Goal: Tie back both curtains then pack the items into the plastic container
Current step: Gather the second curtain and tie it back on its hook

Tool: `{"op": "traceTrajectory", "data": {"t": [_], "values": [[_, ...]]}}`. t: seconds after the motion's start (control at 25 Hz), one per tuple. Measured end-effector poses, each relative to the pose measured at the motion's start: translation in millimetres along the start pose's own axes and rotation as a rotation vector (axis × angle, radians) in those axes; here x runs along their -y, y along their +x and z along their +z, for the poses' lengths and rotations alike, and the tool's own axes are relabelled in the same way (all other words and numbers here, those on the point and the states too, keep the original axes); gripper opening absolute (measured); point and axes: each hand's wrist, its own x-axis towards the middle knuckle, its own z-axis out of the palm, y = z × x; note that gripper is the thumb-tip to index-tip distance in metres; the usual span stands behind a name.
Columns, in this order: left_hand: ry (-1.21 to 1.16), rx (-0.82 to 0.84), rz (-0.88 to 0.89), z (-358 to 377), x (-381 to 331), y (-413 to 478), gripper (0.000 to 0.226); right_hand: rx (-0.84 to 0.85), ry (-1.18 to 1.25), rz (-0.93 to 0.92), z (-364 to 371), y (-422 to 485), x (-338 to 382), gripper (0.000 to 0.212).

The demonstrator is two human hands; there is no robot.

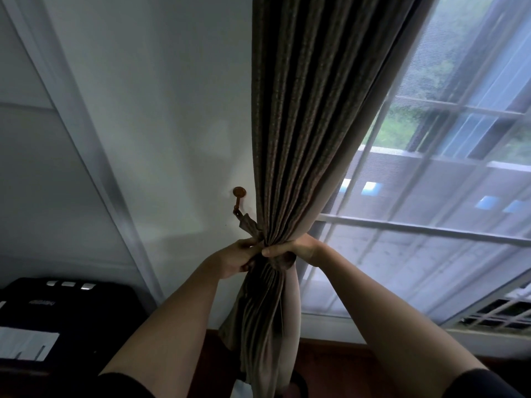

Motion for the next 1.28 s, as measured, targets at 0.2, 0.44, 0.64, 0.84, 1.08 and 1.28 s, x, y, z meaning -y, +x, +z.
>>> {"op": "traceTrajectory", "data": {"t": [0.2,0.44,0.64,0.84,1.08,1.28], "values": [[0.026,-0.059,-0.007,-2.5,-3.4,2.8,0.026,-0.013,-0.008,0.008,-2.8,-1.2,-0.8,0.038],[0.513,-0.455,0.057,9.1,-19.8,-0.7,0.031,-0.163,0.057,-0.013,-1.2,-1.3,-4.4,0.032],[0.466,-0.61,0.116,17.5,-16.2,-9.0,0.043,-0.29,0.075,-0.03,7.8,0.4,-15.6,0.035],[0.353,-0.595,0.175,22.6,-12.7,-21.8,0.044,-0.543,0.175,0.027,15.9,-7.3,-21.9,0.027],[0.268,-0.523,0.155,25.6,-12.8,-31.6,0.038,-0.57,-0.007,0.056,16.4,-21.1,-16.5,0.034],[0.343,-0.542,0.167,28.5,-12.2,-31.9,0.042,-0.777,-0.142,0.109,21.5,-22.6,-18.3,0.046]]}}
